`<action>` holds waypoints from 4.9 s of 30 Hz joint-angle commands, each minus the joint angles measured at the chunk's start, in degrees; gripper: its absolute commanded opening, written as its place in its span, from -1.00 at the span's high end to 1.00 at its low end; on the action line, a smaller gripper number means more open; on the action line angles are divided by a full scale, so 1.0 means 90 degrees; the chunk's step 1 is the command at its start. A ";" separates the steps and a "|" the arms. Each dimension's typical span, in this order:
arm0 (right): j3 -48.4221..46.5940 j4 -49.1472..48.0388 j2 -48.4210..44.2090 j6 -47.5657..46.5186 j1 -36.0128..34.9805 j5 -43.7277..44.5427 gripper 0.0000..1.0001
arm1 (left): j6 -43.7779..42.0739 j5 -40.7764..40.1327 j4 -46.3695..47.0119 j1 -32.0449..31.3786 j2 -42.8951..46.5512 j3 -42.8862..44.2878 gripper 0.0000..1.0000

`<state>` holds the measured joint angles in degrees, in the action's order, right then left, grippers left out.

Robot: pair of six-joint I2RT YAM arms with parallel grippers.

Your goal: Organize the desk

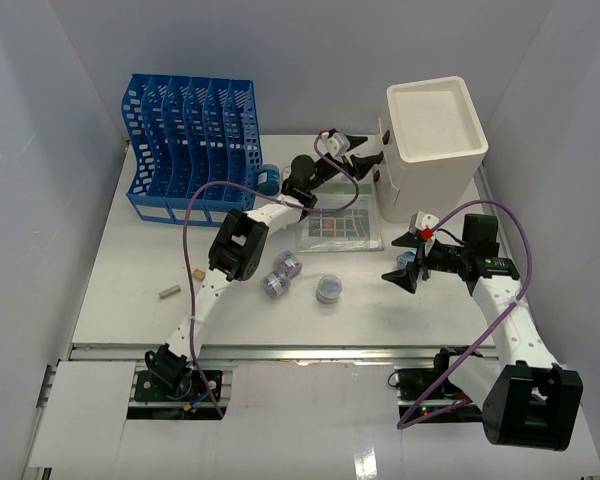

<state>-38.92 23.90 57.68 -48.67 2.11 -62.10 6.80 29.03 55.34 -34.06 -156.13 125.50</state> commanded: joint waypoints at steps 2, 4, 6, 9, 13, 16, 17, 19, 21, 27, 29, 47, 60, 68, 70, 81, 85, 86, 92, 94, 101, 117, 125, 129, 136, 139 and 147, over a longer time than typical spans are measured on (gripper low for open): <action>-0.1212 -0.0483 -0.0008 0.1395 -0.0842 0.2146 -0.90 | 0.0127 -0.0307 0.0709 0.0104 0.2062 -0.2207 -0.55; -0.1867 -0.0493 0.0178 0.2112 -0.1284 0.3231 -0.86 | 0.0314 -0.0414 0.0864 0.0193 0.2727 -0.3090 -0.57; -0.2437 -0.0485 0.0384 0.2653 -0.1862 0.4367 -0.84 | 0.0475 -0.0477 0.0870 0.0247 0.3201 -0.3679 -0.58; -0.2961 -0.0739 0.0654 0.3286 -0.2717 0.6517 -0.84 | 0.0717 -0.0531 0.0486 0.0325 0.4076 -0.4559 -0.60; -0.3958 -0.0683 0.1349 0.4275 -0.2916 0.8440 -0.87 | 0.0760 -0.0390 -0.0382 0.0351 0.4862 -0.5200 -0.66; -0.4756 -0.0491 0.2099 0.4853 -0.2938 0.9810 -0.90 | 0.0739 -0.0337 -0.0915 0.0357 0.5468 -0.5717 -0.72; -0.4900 -0.0516 0.2200 0.4921 -0.2931 1.0011 -0.90 | 0.0734 -0.0335 -0.0943 0.0357 0.5574 -0.5839 -0.73; -0.5168 -0.0561 0.2421 0.5007 -0.2925 1.0287 -0.89 | 0.0728 -0.0340 -0.0967 0.0357 0.5806 -0.6124 -0.75; -0.5299 -0.0554 0.2677 0.4978 -0.2927 1.0442 -0.87 | 0.0726 -0.0306 -0.0943 0.0355 0.6043 -0.6417 -0.77; -0.5712 -0.0507 0.3320 0.4890 -0.2841 1.0672 -0.65 | 0.0649 -0.0177 -0.0994 0.0347 0.6616 -0.7060 -0.79; -0.5680 -0.0512 0.3418 0.4866 -0.2790 1.0751 -0.63 | 0.0603 -0.0131 -0.1044 0.0352 0.6695 -0.7149 -0.79; -0.5624 -0.0163 0.4131 0.4794 -0.2438 0.9475 -0.18 | 0.0633 0.0069 -0.1072 0.0356 0.6885 -0.7573 -0.80; -0.4713 -0.0102 0.2772 0.5024 -0.2366 0.9209 0.83 | 0.0752 0.0397 -0.1051 0.0354 0.6393 -0.7193 -0.80; -0.3870 0.0128 0.1763 0.5297 -0.2363 0.8822 0.85 | 0.0951 0.1051 -0.0275 0.0313 0.5633 -0.6835 -0.80; -0.3699 0.0127 0.1627 0.5310 -0.2363 0.8761 0.84 | 0.0886 0.1222 -0.0027 0.0245 0.5446 -0.6757 -0.80; -0.3119 -0.0114 0.1424 0.5120 -0.2384 0.8317 0.83 | -0.0269 0.1614 0.1139 -0.0109 0.3474 -0.4823 -0.69; -0.2925 -0.0189 0.1253 0.4963 -0.2398 0.8103 0.83 | -0.0245 0.1581 0.0760 -0.0169 0.2643 -0.3465 -0.64; -0.2863 -0.0194 0.1206 0.4943 -0.2393 0.8025 0.83 | -0.0214 0.1571 0.0630 -0.0195 0.2481 -0.3071 -0.63; -0.2579 -0.0166 0.1039 0.4873 -0.2411 0.7796 0.84 | -0.0411 0.1313 -0.0133 -0.0422 0.1586 -0.1758 -0.52; -0.2517 -0.0175 0.0985 0.4881 -0.2407 0.7726 0.83 | -0.0430 0.1310 -0.0291 -0.0448 0.1391 -0.1409 -0.42; -0.2432 -0.0187 0.0918 0.4872 -0.2402 0.7680 0.84 | -0.0120 0.1403 -0.0387 -0.0464 0.1264 -0.1148 -0.19; -0.2413 -0.0316 0.1135 0.4888 -0.2391 0.8063 0.82 | 0.0492 0.1508 -0.0257 -0.0394 0.1992 -0.1905 1.00; -0.2462 -0.0380 0.1228 0.4881 -0.2251 0.8291 0.73 | 0.0616 0.1564 0.0552 0.0190 0.3412 -0.4130 1.00; -0.2502 -0.0410 0.1248 0.4868 -0.2196 0.8324 0.63 | 0.0785 0.1669 0.0862 0.0549 0.3957 -0.5213 1.00; -0.2558 -0.0476 0.1296 0.4579 -0.2110 0.8001 0.03 | 0.0679 0.1871 0.0644 0.0699 0.4309 -0.5577 0.78; -0.2635 -0.0458 0.1202 0.4222 -0.2109 0.7736 -0.96 | 0.0829 0.1546 0.0571 0.0699 0.4395 -0.5612 -0.26; -0.2895 -0.0300 -0.0055 0.2623 -0.2105 0.5979 -0.80 | 0.0712 0.0815 -0.0081 0.0784 0.5505 -0.5936 -0.96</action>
<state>-62.46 18.22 64.24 -16.15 -16.88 1.92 13.98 40.10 57.73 -27.73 -117.03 73.02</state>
